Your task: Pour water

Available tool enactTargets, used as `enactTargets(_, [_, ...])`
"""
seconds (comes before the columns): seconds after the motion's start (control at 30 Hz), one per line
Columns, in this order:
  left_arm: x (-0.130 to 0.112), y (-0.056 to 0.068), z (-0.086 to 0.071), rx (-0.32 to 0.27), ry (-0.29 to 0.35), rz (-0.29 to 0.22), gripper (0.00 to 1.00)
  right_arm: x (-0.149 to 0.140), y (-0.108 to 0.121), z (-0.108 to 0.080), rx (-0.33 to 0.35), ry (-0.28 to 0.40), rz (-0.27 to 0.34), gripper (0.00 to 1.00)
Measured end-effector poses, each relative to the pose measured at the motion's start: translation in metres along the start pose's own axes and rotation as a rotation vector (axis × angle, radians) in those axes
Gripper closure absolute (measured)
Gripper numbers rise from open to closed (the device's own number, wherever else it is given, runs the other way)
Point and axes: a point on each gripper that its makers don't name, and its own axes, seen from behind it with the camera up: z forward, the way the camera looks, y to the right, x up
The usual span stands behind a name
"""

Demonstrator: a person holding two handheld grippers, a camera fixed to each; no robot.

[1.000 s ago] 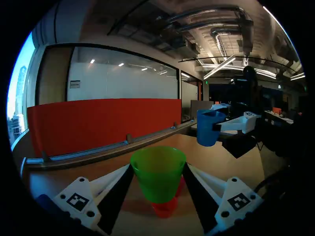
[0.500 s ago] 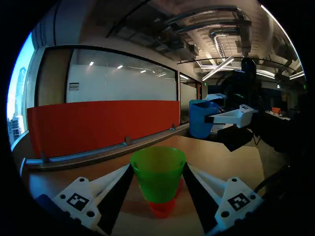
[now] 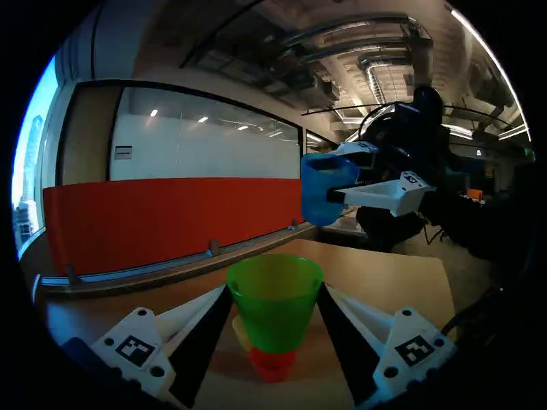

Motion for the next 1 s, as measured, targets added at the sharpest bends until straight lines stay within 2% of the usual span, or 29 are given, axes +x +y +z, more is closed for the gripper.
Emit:
enactTargets(0.6, [-0.003,0.007,-0.002,-0.016,0.004,0.001,0.14,0.020,-0.004,0.035,0.002,-0.012,-0.240,0.10])
enactTargets(1.0, [-0.003,0.012,-0.002,-0.030,0.006,0.006,0.14,0.025,-0.005,0.051,-0.009,-0.030,-0.378,0.10])
